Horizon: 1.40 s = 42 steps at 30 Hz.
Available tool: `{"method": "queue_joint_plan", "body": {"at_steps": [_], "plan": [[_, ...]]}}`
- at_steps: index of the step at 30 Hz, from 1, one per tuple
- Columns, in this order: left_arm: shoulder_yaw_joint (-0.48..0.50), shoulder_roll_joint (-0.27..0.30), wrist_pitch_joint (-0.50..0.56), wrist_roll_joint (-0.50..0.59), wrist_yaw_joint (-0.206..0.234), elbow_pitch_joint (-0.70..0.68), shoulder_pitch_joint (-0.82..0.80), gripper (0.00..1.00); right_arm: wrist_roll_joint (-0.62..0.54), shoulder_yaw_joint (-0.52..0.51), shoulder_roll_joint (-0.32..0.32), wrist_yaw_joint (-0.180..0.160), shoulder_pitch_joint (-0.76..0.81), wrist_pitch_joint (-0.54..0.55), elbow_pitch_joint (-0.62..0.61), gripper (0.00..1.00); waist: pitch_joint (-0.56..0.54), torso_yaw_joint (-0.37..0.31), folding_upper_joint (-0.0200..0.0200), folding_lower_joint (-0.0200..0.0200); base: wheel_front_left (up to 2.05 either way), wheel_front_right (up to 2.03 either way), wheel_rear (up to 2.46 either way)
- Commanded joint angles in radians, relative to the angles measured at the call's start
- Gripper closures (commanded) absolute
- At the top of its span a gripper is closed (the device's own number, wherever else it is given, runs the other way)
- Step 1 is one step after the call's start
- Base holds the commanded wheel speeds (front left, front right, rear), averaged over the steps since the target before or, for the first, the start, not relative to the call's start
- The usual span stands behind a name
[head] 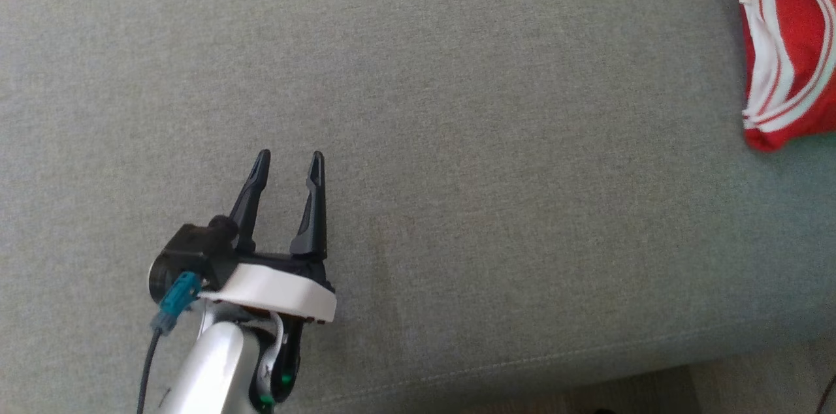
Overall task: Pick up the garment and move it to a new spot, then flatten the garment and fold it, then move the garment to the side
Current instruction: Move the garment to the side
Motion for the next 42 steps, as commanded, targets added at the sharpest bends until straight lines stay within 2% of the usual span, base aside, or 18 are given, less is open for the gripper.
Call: {"method": "queue_joint_plan", "body": {"at_steps": [1,10,16,20,29,34,37,42], "plan": [[0.024,0.003,-0.011,-0.001,0.002,-0.027,-0.030,0.00,0.001,0.028,-0.009,0.007,-0.031,-0.018,-0.033,0.00,-0.002,-0.001,0.0000,-0.0001,0.00,0.00,0.00],[0.039,0.004,-0.012,-0.015,0.000,-0.008,-0.037,0.00,0.065,0.152,0.031,0.007,0.004,-0.100,-0.069,0.00,-0.057,0.014,0.0000,-0.0001,0.00,0.00,0.00],[0.073,0.001,-0.012,-0.010,0.025,-0.009,-0.032,0.00,0.132,0.234,0.077,0.007,0.063,-0.159,-0.126,0.00,-0.117,0.041,0.0000,-0.0001,0.00,0.00,0.00],[0.095,-0.006,-0.012,0.002,0.052,-0.007,-0.016,0.00,0.178,0.273,0.125,0.007,0.141,-0.214,-0.172,0.00,-0.172,0.067,0.0000,-0.0001,0.00,0.00,0.00],[0.118,-0.017,-0.012,0.009,0.065,0.024,0.037,0.00,0.199,0.372,0.244,0.007,0.365,-0.347,-0.291,0.00,-0.286,0.115,0.0000,-0.0001,0.00,0.00,0.00],[0.125,-0.021,-0.012,0.002,0.066,0.049,0.067,0.00,0.203,0.430,0.259,0.007,0.489,-0.381,-0.338,0.00,-0.326,0.144,0.0000,-0.0001,0.00,0.00,0.00],[0.128,-0.021,-0.012,0.014,0.065,0.058,0.084,0.00,0.245,0.456,0.260,0.007,0.552,-0.409,-0.355,0.00,-0.340,0.160,0.0000,-0.0001,0.00,0.00,0.00],[0.120,-0.021,-0.012,0.030,0.053,0.073,0.101,0.00,0.286,0.459,0.260,0.007,0.633,-0.451,-0.357,0.00,-0.352,0.182,0.0000,-0.0001,0.00,0.00,0.00]]}}
